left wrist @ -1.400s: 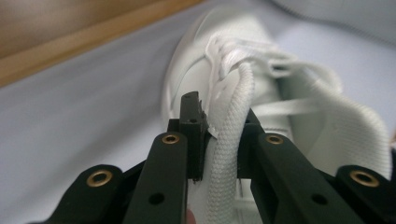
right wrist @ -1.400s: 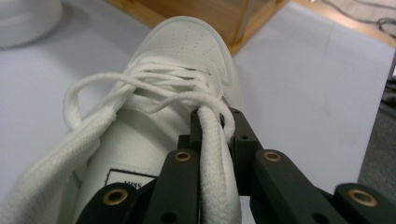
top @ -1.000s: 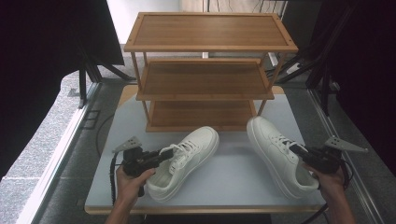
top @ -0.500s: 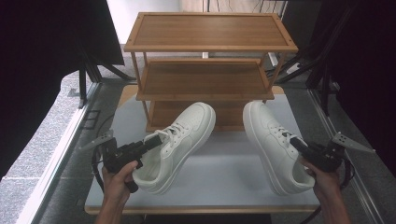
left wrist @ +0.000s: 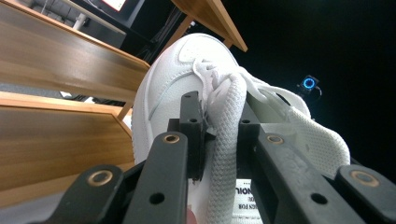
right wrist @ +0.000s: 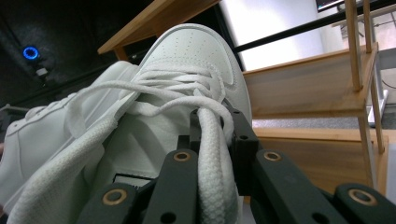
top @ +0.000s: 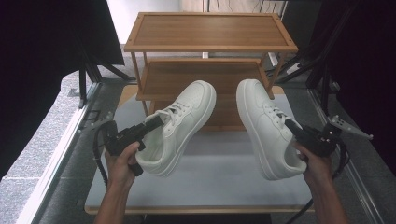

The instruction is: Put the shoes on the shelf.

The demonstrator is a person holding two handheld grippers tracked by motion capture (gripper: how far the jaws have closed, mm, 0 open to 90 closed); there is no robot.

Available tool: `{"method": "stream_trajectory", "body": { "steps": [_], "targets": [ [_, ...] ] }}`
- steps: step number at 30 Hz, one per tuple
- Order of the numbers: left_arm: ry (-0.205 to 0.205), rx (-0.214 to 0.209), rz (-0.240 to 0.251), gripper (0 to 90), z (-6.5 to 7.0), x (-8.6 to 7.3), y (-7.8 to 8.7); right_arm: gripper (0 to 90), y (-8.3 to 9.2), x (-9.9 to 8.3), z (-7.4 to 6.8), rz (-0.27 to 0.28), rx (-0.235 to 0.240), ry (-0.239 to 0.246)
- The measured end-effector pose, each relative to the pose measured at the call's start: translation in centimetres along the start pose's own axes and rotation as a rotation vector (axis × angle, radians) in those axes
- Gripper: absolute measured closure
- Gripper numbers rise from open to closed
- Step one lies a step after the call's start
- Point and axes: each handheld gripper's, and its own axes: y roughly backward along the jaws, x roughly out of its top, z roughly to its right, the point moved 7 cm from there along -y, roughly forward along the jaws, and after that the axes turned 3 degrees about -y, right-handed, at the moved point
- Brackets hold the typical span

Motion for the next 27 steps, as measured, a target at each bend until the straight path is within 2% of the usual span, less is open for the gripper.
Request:
{"method": "stream_trajectory", "body": {
  "steps": [7, 13, 16, 22, 25, 27],
  "targets": [
    [0.011, 0.038, 0.034, 79.3, -1.2, 1.5, -1.7, 83.4, -2.7, 1.3, -0.1, 0.036, -0.048, -0.038],
    [0.030, 0.072, 0.080, 79.4, -2.2, 2.8, -2.7, 83.4, -4.9, 2.4, -0.2, 0.027, -0.056, -0.058],
    [0.041, 0.111, 0.106, 79.4, -2.7, 3.4, -3.5, 83.4, -6.0, 2.9, -0.2, 0.031, -0.082, -0.082],
    [0.034, 0.179, 0.116, 79.4, -3.5, 4.4, -5.5, 83.3, -8.8, 3.9, -0.2, 0.013, -0.132, -0.093],
    [0.029, 0.195, 0.119, 79.3, -3.8, 5.0, -6.6, 83.3, -10.3, 4.2, 0.0, -0.001, -0.155, -0.096],
    [0.043, 0.201, 0.124, 79.3, -4.1, 5.3, -7.4, 83.3, -11.2, 4.4, 0.0, -0.007, -0.169, -0.103]
  ]
}}
